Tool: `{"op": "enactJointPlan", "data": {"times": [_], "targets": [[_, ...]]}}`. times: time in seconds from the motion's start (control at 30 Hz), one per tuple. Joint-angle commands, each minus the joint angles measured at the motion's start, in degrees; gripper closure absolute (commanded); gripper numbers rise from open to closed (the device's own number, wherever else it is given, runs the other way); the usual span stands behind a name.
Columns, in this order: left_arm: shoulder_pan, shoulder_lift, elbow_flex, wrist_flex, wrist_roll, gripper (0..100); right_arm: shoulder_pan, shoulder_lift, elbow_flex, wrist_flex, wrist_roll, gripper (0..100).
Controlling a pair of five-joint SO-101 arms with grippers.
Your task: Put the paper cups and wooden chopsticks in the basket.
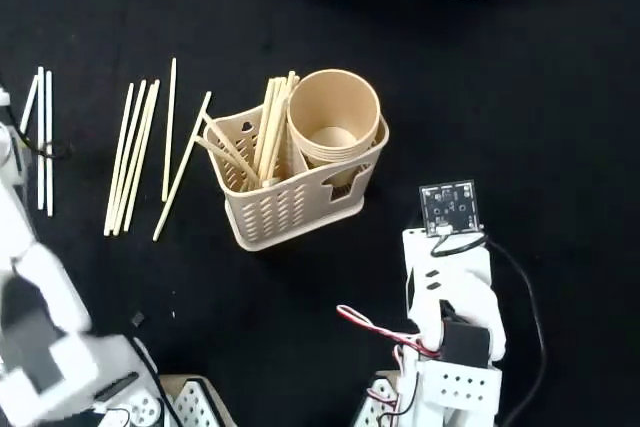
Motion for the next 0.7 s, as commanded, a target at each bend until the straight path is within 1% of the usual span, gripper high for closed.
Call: {"op": "enactJointPlan", "data": {"times": [0.0,0.13,0.33,0.47,0.67], "targets": [[0.0,16.1,-17.9,4.7,-2.5,81,-0.6,-4.1,-0.2,-0.5,0.4,98.3],[0.0,30.0,-32.0,9.1,-2.5,81,-0.6,-4.1,-0.2,-0.5,0.4,98.3],[0.5,47.5,-53.2,19.4,-2.3,81,-0.6,-4.1,-0.2,-0.5,0.4,98.3],[0.9,56.4,-66.2,26.5,-2.4,81,-0.6,-4.1,-0.2,-0.5,0.4,98.3],[0.8,68.1,-82.6,34.0,-2.4,81,-0.6,-4.0,-0.2,-0.5,0.4,98.3]]}}
